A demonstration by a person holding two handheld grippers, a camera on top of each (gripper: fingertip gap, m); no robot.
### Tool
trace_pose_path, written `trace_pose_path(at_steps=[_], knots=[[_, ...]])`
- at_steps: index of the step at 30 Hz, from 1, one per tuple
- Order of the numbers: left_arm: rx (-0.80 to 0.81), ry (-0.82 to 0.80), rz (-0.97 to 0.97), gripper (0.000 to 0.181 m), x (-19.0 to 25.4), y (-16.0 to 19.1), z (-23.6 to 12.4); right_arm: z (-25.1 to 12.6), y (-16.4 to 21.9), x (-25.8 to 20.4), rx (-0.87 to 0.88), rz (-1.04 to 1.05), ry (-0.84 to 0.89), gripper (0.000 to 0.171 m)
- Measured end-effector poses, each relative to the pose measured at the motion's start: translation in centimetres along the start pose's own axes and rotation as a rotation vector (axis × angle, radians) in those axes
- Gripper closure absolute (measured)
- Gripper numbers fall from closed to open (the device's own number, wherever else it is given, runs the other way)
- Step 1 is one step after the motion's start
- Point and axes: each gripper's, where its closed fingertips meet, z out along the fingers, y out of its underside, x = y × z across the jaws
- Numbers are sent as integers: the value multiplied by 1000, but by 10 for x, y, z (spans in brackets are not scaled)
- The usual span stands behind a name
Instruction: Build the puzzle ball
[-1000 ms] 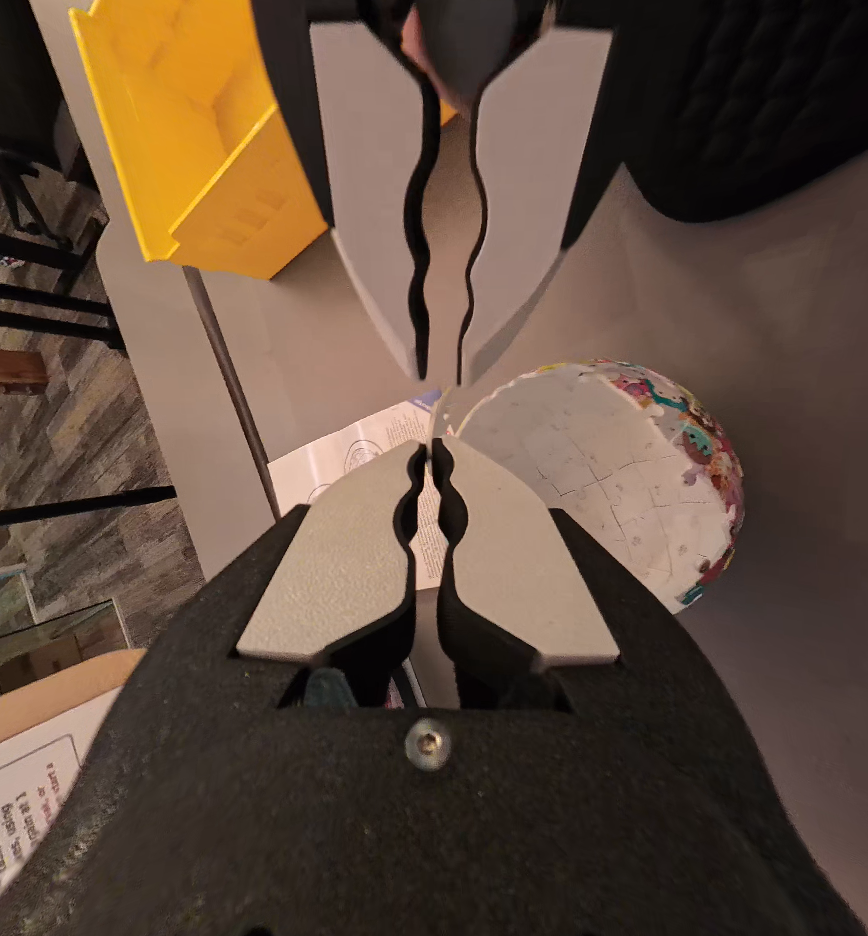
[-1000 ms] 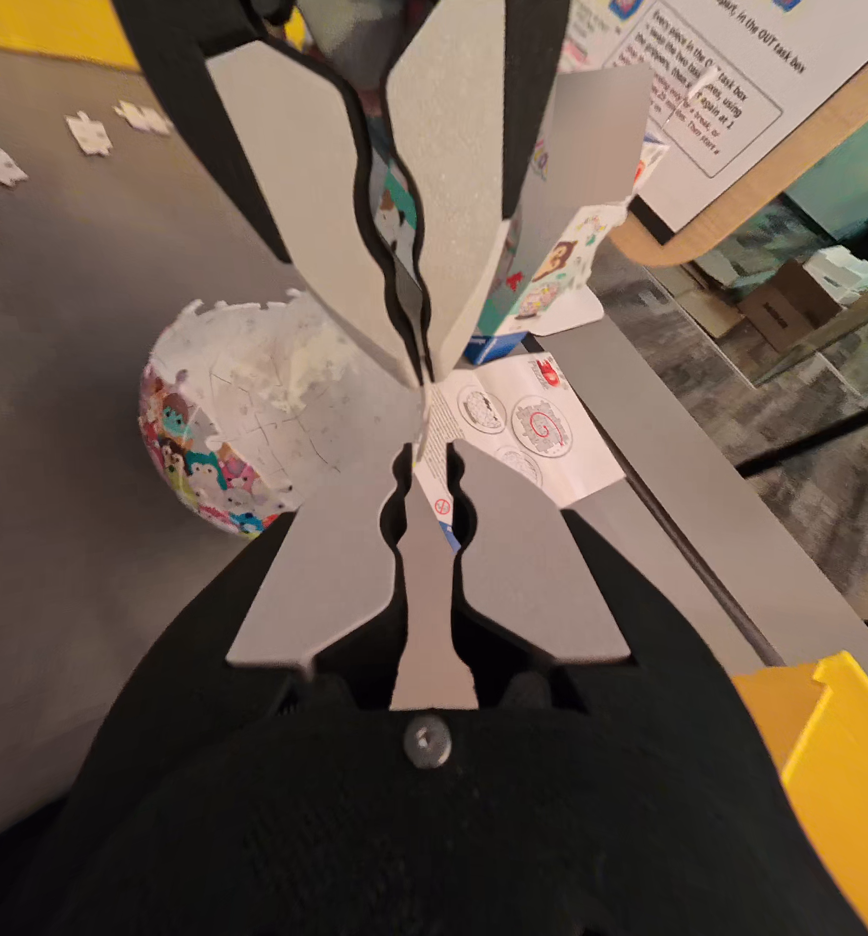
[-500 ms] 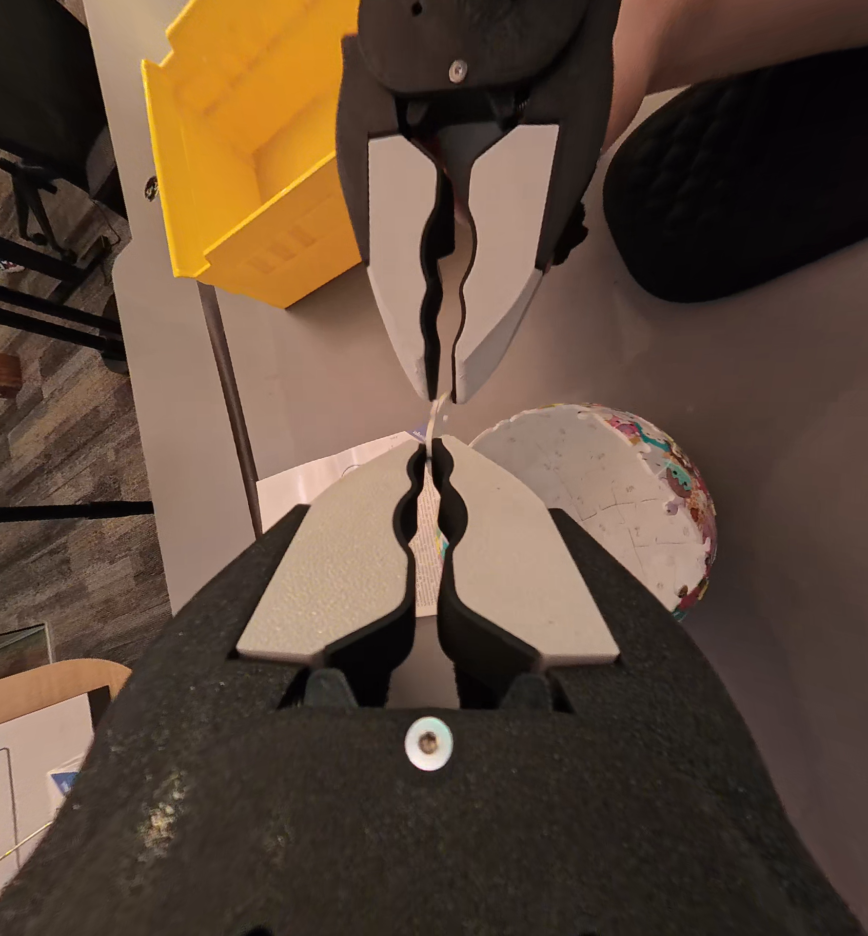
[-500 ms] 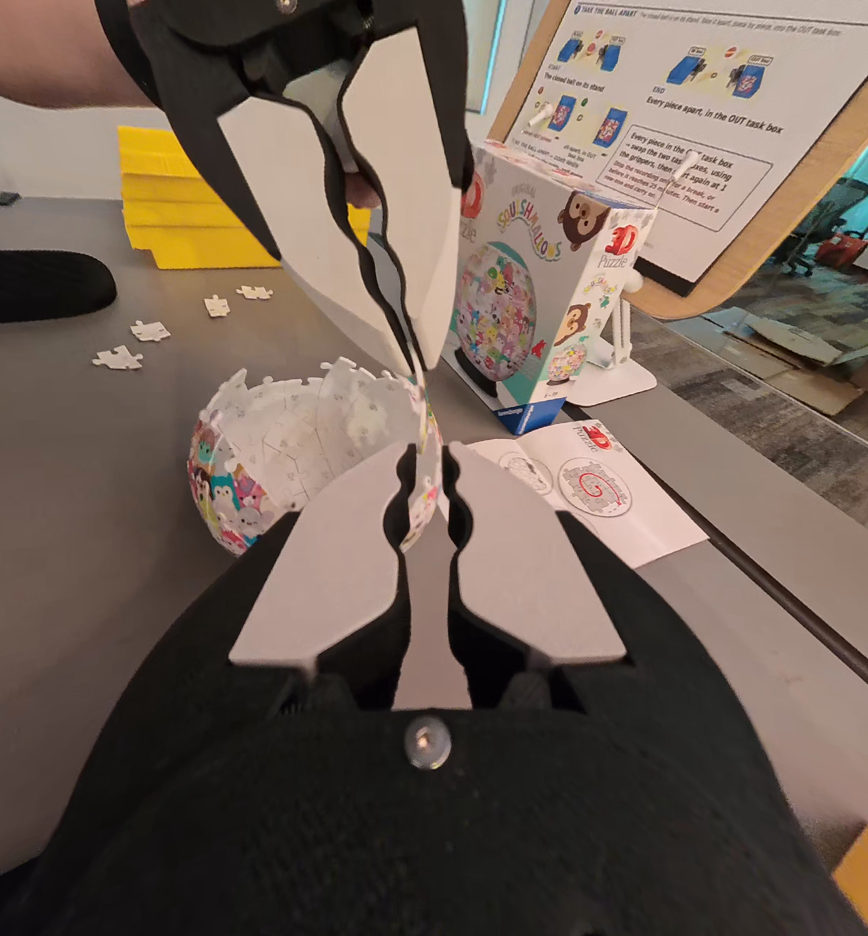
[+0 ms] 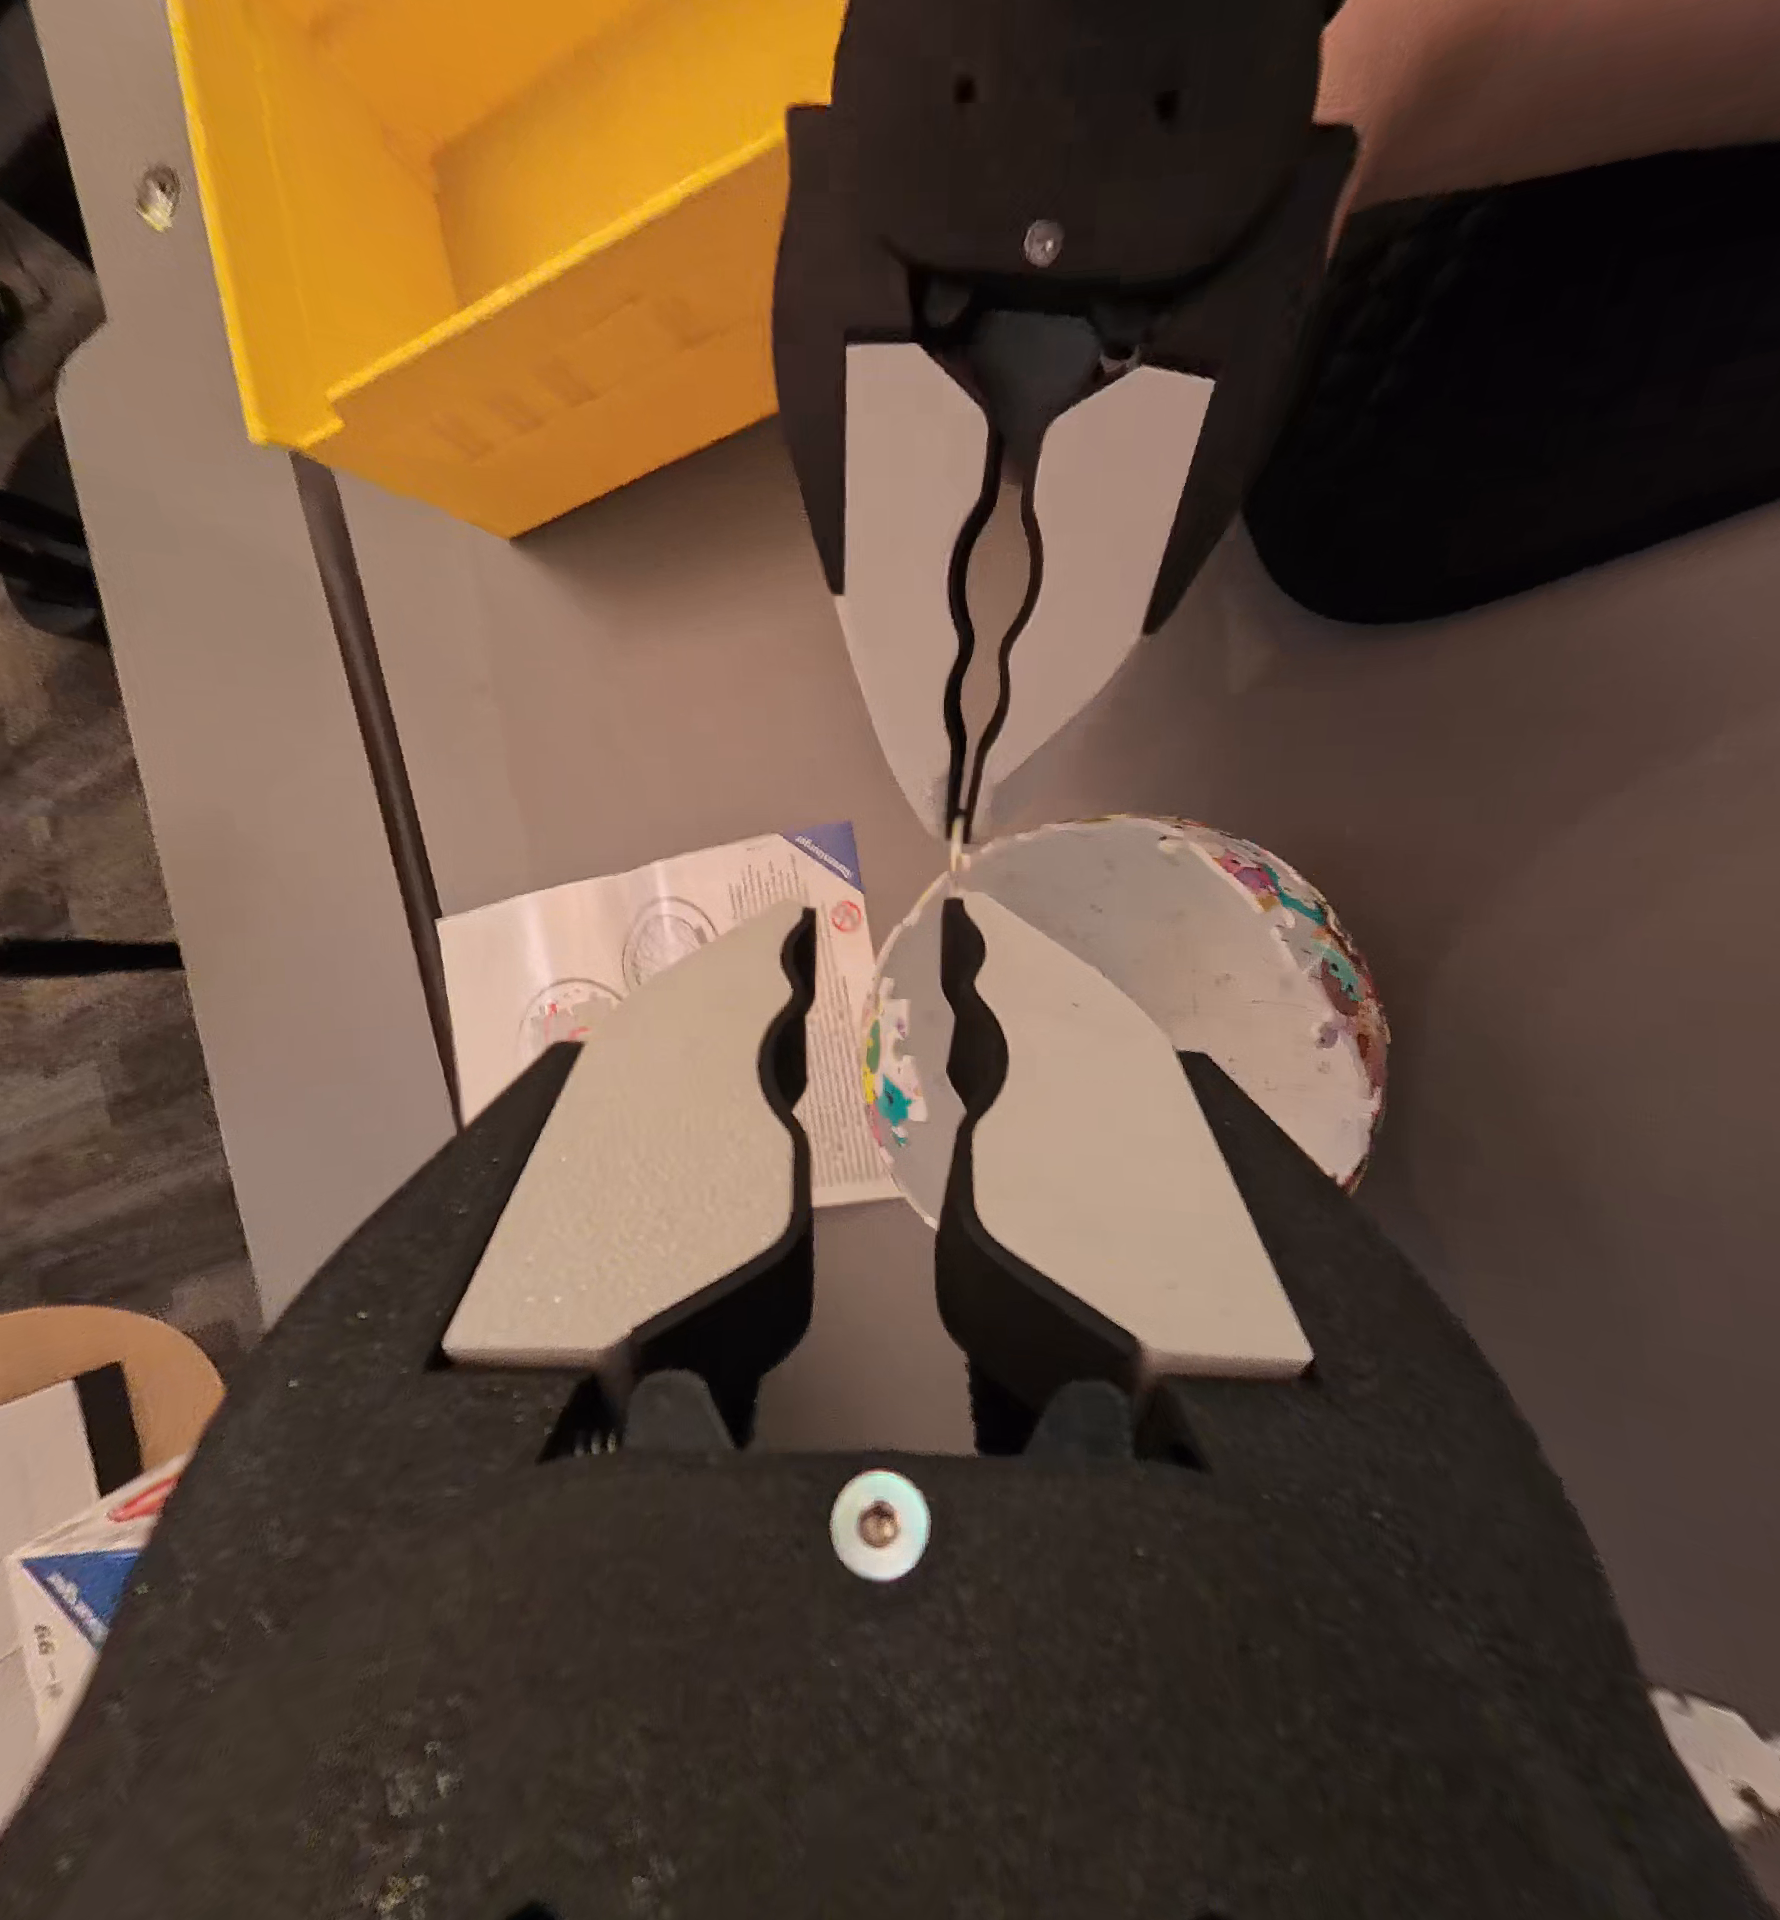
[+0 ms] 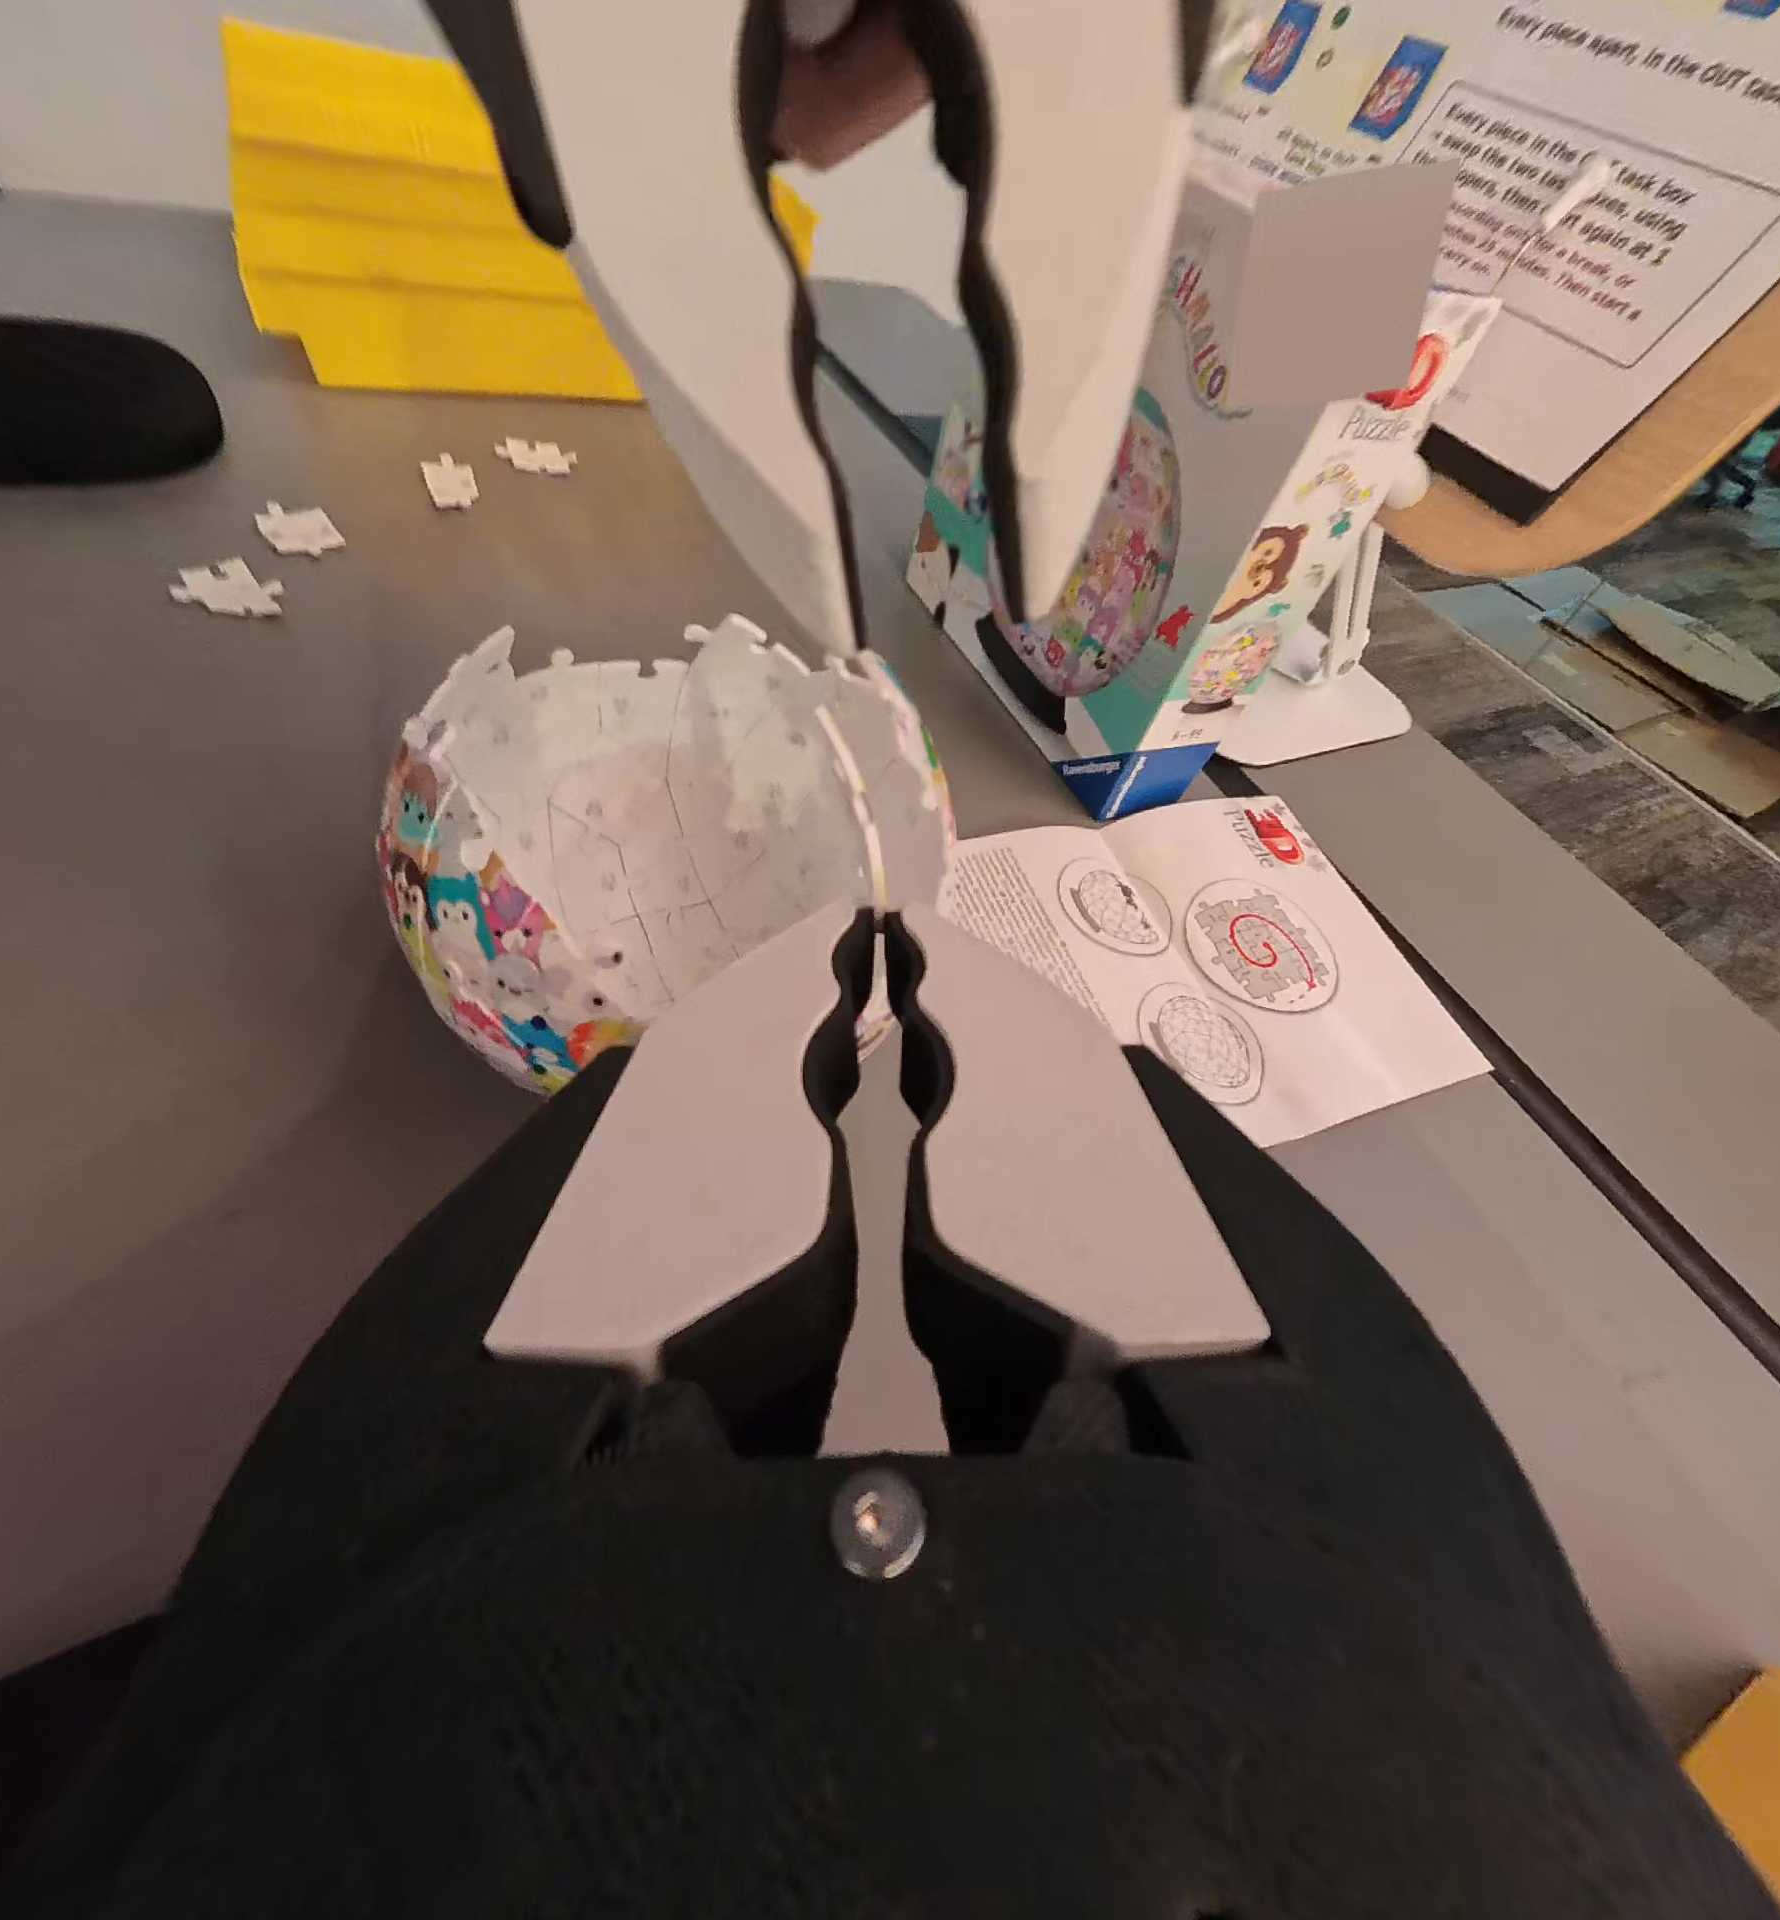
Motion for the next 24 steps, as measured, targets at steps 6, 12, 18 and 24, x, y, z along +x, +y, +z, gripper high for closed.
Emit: trace_pose_path(at_steps=[6,12,18,24], knots=[[-151,-5,9,158,4,19,14,11,10,4,-69,-41,66,168],[-220,-33,35,154,2,24,21,13,12,9,-70,-4,100,168],[-278,-29,7,153,0,24,23,15,11,9,-60,46,96,168],[-361,-53,65,153,-1,29,27,16,11,10,-69,55,115,168]])
